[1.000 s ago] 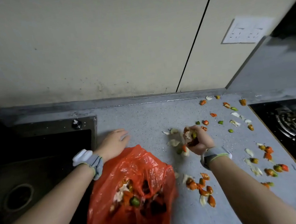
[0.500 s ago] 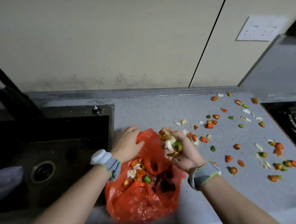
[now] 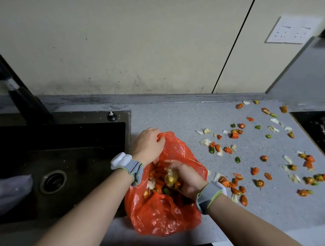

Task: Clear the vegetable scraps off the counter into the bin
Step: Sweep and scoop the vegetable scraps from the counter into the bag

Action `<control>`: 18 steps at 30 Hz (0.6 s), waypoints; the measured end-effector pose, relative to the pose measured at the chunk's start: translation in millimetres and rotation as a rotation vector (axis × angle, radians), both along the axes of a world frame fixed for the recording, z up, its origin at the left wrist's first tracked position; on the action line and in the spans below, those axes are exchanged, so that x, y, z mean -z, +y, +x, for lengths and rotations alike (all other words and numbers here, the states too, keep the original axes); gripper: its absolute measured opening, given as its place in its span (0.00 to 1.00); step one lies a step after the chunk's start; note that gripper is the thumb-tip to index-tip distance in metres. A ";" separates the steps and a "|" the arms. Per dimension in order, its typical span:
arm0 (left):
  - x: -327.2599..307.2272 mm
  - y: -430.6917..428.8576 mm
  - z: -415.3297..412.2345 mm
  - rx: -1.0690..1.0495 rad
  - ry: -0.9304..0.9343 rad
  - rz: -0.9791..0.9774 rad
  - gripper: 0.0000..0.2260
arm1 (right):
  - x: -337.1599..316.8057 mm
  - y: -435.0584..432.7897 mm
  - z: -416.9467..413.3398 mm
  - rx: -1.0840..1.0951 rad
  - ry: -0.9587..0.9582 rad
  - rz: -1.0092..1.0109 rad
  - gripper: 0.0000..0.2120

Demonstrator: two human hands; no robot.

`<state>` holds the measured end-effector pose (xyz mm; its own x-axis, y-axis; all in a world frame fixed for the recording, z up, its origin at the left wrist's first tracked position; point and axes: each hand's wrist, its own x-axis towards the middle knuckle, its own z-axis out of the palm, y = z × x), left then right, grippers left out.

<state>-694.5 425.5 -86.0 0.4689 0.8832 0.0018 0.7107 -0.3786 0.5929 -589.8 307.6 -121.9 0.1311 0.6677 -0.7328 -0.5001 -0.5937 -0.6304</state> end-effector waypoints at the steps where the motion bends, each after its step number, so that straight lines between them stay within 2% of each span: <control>1: -0.6 -0.1 -0.7 0.000 -0.004 -0.005 0.09 | -0.3 3.4 -1.0 0.022 -0.039 0.024 0.15; 6: -2.8 1.0 -4.9 0.015 -0.035 -0.017 0.08 | -1.1 13.2 -3.6 0.113 -0.154 0.133 0.14; 13: -5.8 1.1 -15.3 0.059 -0.068 -0.043 0.14 | -12.5 -1.6 4.9 -0.091 -0.254 0.248 0.16; 15: -7.6 -4.3 -16.0 0.087 -0.059 -0.039 0.19 | -14.1 -5.7 10.2 -0.190 -0.357 0.267 0.17; 18: -7.3 -18.2 -16.2 0.097 -0.050 -0.004 0.23 | -18.2 -13.4 23.7 -0.434 -0.667 0.318 0.23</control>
